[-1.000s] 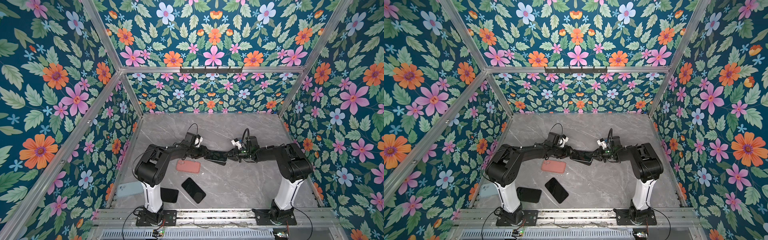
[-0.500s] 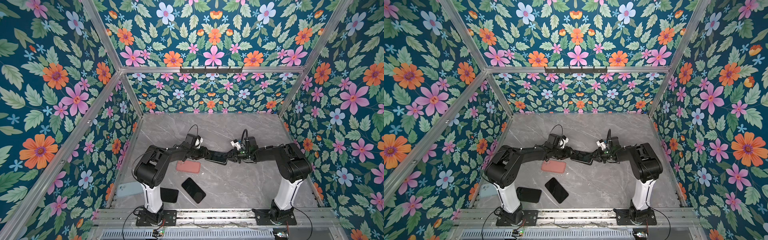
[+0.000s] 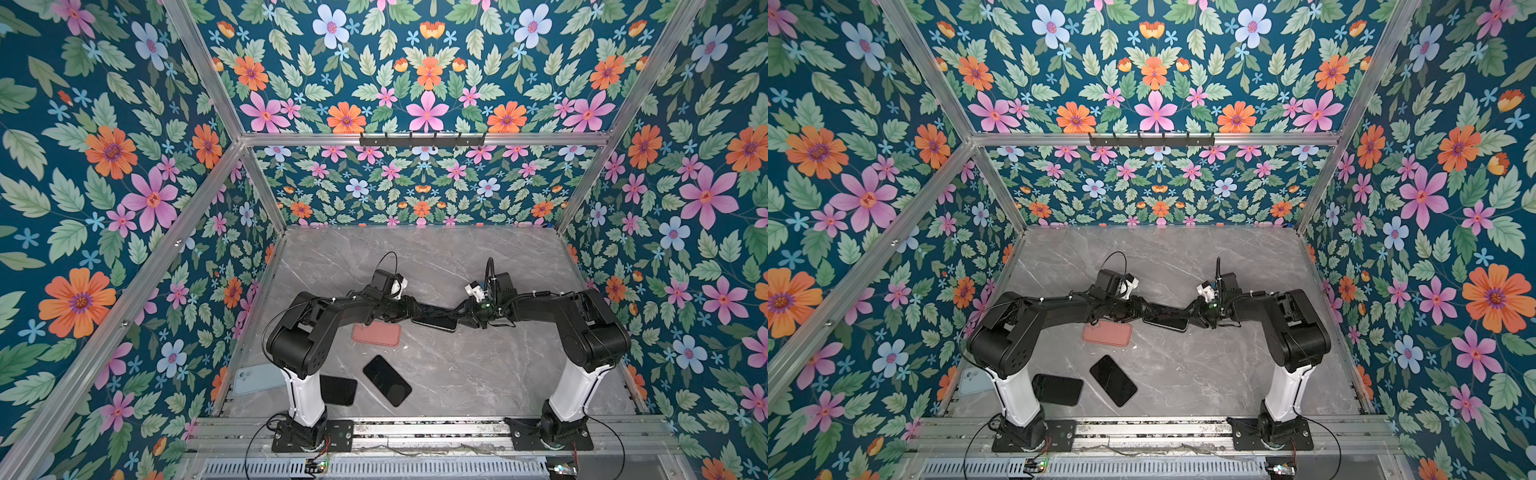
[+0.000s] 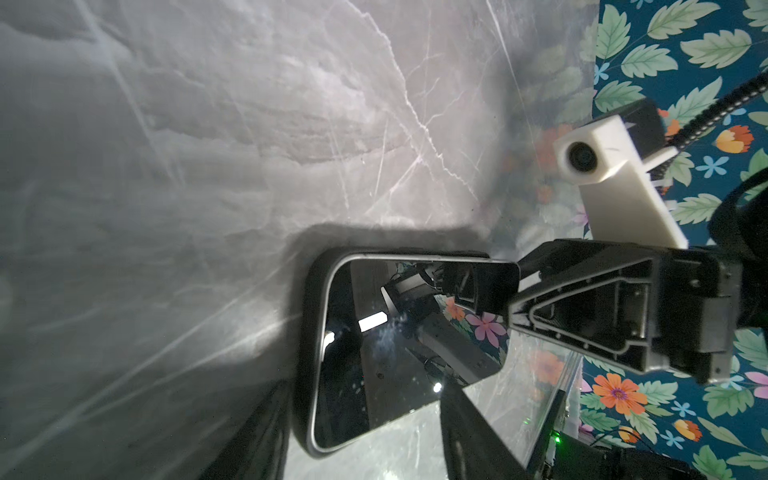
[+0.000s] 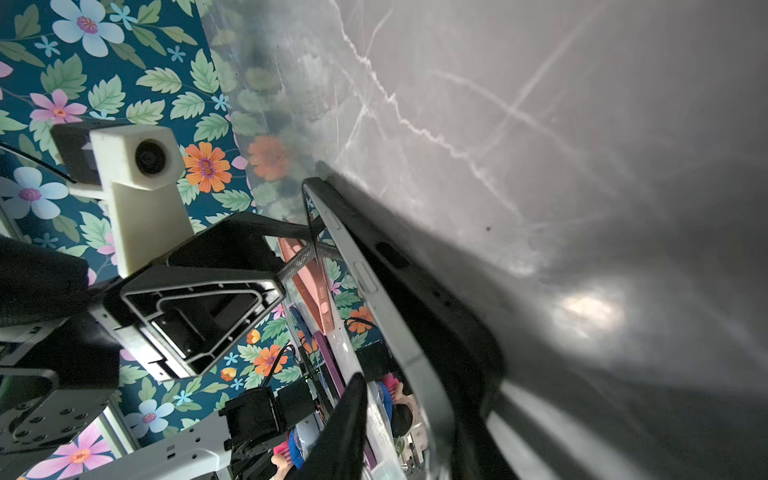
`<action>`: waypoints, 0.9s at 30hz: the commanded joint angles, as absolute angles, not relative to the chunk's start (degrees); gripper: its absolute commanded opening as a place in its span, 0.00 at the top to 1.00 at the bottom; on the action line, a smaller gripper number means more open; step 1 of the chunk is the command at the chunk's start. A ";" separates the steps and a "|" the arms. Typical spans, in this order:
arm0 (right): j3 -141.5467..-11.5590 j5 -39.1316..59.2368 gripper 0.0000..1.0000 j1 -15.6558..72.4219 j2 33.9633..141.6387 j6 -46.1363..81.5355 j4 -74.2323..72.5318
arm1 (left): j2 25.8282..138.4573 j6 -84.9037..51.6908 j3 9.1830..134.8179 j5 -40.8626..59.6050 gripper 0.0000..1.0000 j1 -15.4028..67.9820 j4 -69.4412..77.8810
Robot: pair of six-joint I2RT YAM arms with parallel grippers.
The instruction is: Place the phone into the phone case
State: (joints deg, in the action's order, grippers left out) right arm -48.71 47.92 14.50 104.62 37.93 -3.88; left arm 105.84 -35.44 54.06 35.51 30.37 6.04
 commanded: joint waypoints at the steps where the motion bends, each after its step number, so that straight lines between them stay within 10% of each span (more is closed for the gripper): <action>1: -49.97 44.16 0.64 14.90 103.43 35.92 1.77 | 105.31 -34.12 53.88 35.61 0.41 30.15 5.20; 27: -55.01 26.96 0.50 18.50 97.67 31.69 17.53 | 105.47 -29.06 54.58 35.31 0.43 29.90 0.14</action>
